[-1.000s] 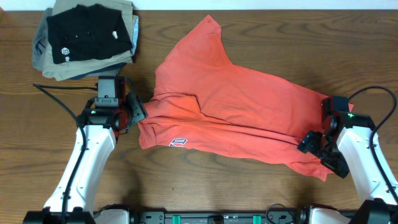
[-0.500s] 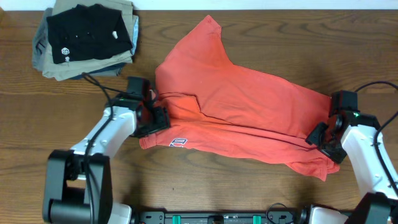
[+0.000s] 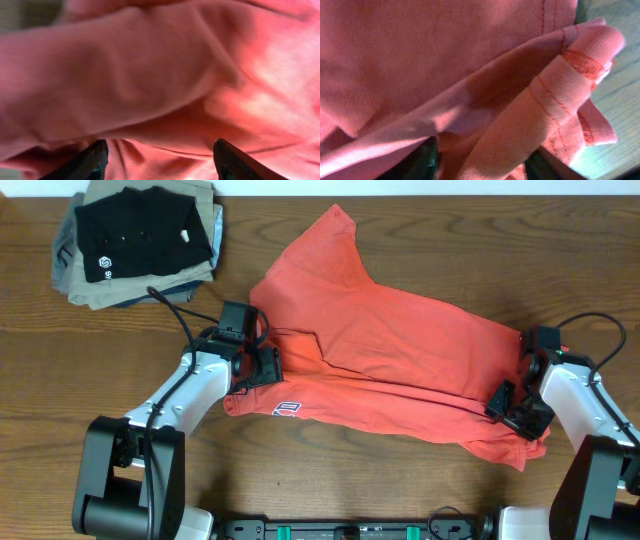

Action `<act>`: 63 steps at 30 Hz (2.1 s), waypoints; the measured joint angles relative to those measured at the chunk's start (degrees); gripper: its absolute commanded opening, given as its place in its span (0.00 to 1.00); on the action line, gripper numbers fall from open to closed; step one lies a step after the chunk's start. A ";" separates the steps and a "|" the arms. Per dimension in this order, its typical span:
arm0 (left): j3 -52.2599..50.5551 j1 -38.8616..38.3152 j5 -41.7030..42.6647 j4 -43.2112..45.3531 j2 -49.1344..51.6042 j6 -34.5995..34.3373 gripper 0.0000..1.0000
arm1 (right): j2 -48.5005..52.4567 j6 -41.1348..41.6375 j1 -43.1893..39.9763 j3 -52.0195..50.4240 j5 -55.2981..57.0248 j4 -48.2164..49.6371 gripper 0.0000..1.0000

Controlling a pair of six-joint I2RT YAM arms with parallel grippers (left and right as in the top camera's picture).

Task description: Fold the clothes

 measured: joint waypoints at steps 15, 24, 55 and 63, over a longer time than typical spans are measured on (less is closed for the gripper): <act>0.00 0.02 -14.53 0.04 0.00 -0.04 0.69 | 0.72 0.20 0.00 0.00 -0.20 4.33 0.02; -0.02 3.30 -19.43 0.02 0.00 -1.14 0.70 | 0.72 0.52 0.00 0.02 0.02 7.91 0.36; 0.57 -12.35 -0.04 4.74 2.21 -2.62 0.25 | 0.83 -8.48 4.44 5.20 -17.03 -2.64 0.01; 0.59 -8.87 -2.78 6.82 3.96 -2.84 0.25 | 0.83 -4.92 5.99 -2.80 -17.55 3.96 0.03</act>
